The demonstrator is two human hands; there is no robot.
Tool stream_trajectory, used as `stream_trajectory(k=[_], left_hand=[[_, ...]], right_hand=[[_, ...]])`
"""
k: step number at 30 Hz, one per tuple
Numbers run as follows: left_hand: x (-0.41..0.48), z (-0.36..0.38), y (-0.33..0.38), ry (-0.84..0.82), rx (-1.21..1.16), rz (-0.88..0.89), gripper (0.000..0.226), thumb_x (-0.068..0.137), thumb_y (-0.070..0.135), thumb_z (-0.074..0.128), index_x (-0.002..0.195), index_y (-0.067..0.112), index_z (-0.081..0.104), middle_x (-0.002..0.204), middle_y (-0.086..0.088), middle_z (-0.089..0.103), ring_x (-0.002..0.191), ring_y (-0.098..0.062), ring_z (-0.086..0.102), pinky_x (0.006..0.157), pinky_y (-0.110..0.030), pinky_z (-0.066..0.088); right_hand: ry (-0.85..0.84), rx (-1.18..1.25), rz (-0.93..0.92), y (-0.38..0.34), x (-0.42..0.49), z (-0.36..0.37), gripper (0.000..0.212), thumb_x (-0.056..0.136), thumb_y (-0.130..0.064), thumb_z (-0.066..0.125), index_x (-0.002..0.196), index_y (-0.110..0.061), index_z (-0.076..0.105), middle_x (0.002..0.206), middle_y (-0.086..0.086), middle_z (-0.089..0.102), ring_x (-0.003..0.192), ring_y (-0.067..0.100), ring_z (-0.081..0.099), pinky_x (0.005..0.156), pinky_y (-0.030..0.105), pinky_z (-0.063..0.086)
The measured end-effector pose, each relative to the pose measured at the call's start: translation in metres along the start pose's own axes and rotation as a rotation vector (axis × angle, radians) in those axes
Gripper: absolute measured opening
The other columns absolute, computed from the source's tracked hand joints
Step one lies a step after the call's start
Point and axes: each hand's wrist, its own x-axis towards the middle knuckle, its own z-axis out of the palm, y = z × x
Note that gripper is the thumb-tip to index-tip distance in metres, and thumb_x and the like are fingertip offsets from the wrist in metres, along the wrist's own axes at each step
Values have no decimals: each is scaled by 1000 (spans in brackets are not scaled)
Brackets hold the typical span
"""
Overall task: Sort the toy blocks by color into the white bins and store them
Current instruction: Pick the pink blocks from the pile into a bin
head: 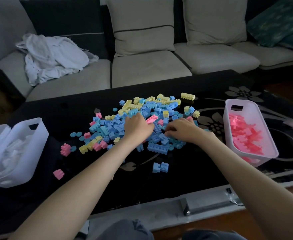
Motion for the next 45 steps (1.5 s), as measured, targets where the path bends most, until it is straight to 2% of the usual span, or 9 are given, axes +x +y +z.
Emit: stream_trajectory(k=[3, 6, 9, 18, 25, 32, 37, 41, 45], left_hand=[[-4, -7, 1, -130, -248, -166, 61, 87, 37, 53, 125, -9, 46, 64, -7, 46, 61, -20, 50, 49, -26, 29], [-4, -19, 2, -142, -338, -205, 39, 89, 37, 52, 76, 1, 48, 56, 3, 25, 44, -12, 23, 46, -25, 19], [-8, -28, 10, -120, -374, -164, 35, 91, 30, 50, 66, 16, 29, 56, 3, 22, 42, -10, 19, 44, -24, 19], [-37, 3, 105, -80, -416, 243, 31, 88, 40, 59, 87, 12, 46, 77, 0, 48, 67, -17, 44, 58, -30, 33], [-63, 60, 177, -37, -138, 652, 34, 93, 24, 57, 116, 3, 45, 113, -12, 48, 100, -26, 50, 76, -29, 40], [-63, 77, 195, -139, 176, 650, 45, 97, 27, 44, 134, 2, 38, 137, -15, 35, 121, -31, 35, 98, -38, 32], [-70, 73, 195, -356, 220, 706, 65, 96, 23, 34, 149, 2, 4, 155, -10, 7, 134, -32, 16, 109, -45, 17], [-68, 71, 191, -317, 211, 739, 60, 95, 20, 37, 149, 8, 12, 152, -10, 16, 127, -32, 25, 105, -43, 22], [-66, 69, 188, -281, 207, 736, 50, 96, 20, 40, 143, 8, 30, 151, -9, 23, 131, -31, 25, 106, -43, 23]], right_hand=[[2, -6, 38, -7, 4, 1, 20, 94, -36, 49, 95, -20, 61, 99, -2, 60, 101, 19, 46, 92, 41, 23], [11, 27, 72, -7, 6, 1, 11, 94, -30, 51, 87, -24, 57, 97, -5, 58, 102, 17, 40, 95, 41, 21], [61, 64, 91, -4, 4, 0, 11, 92, -25, 51, 84, -21, 58, 97, -6, 62, 102, 16, 43, 95, 41, 22], [531, -13, 313, 55, -68, -84, 14, 87, -18, 49, 98, -19, 58, 102, 2, 61, 105, 28, 53, 91, 39, 31], [69, -206, 471, 117, -127, -78, 23, 92, -30, 50, 114, -23, 50, 95, -6, 51, 101, 17, 47, 92, 37, 25], [29, -454, 438, 132, -127, -62, 55, 99, -41, 35, 149, -24, 19, 159, 0, 1, 146, 24, -4, 112, 55, -9], [180, -382, 491, 134, -119, -60, 30, 96, -23, 41, 123, -18, 55, 145, 6, 31, 132, 27, 25, 109, 45, 20], [527, -248, 489, 136, -112, -60, 29, 92, -11, 46, 120, -7, 48, 121, 10, 50, 113, 28, 43, 96, 40, 33], [528, -182, 448, 141, -105, -60, 29, 91, -5, 43, 119, -9, 48, 112, 7, 58, 103, 25, 45, 89, 35, 27]])
